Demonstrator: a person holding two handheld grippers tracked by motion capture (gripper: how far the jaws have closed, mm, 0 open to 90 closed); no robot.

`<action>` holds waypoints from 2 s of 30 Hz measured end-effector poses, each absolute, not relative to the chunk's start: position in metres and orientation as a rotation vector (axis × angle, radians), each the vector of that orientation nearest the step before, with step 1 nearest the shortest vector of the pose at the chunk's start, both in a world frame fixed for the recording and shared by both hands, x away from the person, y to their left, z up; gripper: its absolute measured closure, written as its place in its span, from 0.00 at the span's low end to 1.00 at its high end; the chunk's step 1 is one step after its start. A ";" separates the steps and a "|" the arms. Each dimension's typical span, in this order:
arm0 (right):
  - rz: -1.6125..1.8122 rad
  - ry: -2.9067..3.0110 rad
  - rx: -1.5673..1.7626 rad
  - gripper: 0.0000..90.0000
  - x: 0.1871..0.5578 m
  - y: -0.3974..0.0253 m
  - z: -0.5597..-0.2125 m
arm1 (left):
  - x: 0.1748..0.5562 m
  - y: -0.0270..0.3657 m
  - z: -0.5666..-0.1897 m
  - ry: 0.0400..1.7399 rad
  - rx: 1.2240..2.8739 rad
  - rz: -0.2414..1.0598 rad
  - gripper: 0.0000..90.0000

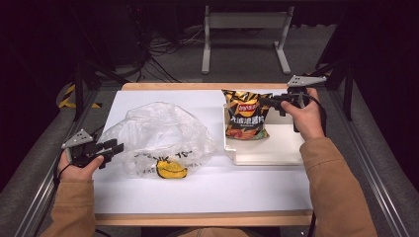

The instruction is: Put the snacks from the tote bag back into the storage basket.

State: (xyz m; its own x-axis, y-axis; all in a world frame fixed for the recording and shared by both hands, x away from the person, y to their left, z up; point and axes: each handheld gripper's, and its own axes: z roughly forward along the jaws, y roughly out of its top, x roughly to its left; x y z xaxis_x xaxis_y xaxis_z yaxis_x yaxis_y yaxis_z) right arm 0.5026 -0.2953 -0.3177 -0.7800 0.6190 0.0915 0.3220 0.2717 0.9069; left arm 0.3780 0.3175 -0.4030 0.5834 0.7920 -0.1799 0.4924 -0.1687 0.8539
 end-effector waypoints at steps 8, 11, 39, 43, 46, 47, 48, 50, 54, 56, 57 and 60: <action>1.485 2.215 0.883 0.75 0.509 -0.299 -0.321 | 0.374 0.319 -0.403 1.056 1.823 0.383 0.66; 1.461 2.192 0.891 0.56 0.509 -0.299 -0.320 | 0.374 0.319 -0.403 1.052 1.829 0.384 0.65; 1.453 2.058 0.781 0.21 0.448 -0.312 -0.268 | 0.359 0.303 -0.381 0.947 1.844 0.378 0.61; 1.477 2.080 0.742 0.20 0.426 -0.314 -0.264 | 0.352 0.304 -0.376 0.924 1.838 0.373 0.60; 1.480 2.090 0.729 0.20 0.417 -0.316 -0.265 | 0.350 0.305 -0.375 0.909 1.840 0.374 0.60; 1.491 2.095 0.725 0.20 0.406 -0.319 -0.266 | 0.350 0.306 -0.375 0.896 1.838 0.376 0.60; 1.487 2.093 0.717 0.20 0.402 -0.320 -0.267 | 0.350 0.306 -0.375 0.895 1.834 0.376 0.60; 1.511 2.100 0.699 0.20 0.391 -0.322 -0.271 | 0.350 0.306 -0.375 0.885 1.838 0.380 0.60; 1.519 2.111 0.686 0.19 0.378 -0.324 -0.279 | 0.349 0.306 -0.375 0.872 1.841 0.373 0.59; 1.511 2.110 0.690 0.19 0.373 -0.324 -0.283 | 0.348 0.307 -0.376 0.861 1.836 0.363 0.59; 1.506 2.114 0.707 0.20 0.371 -0.324 -0.286 | 0.348 0.307 -0.376 0.860 1.835 0.362 0.59; 1.502 2.120 0.727 0.21 0.367 -0.325 -0.291 | 0.346 0.308 -0.378 0.856 1.828 0.351 0.59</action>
State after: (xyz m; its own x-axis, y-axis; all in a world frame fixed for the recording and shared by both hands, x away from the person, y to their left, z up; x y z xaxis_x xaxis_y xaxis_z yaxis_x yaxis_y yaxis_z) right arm 0.3670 -0.3248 -0.2907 -0.7647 0.6423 -0.0521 0.1639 0.2719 0.9483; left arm 0.3464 0.3083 -0.3779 0.7024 0.6962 -0.1480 0.3923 -0.2052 0.8966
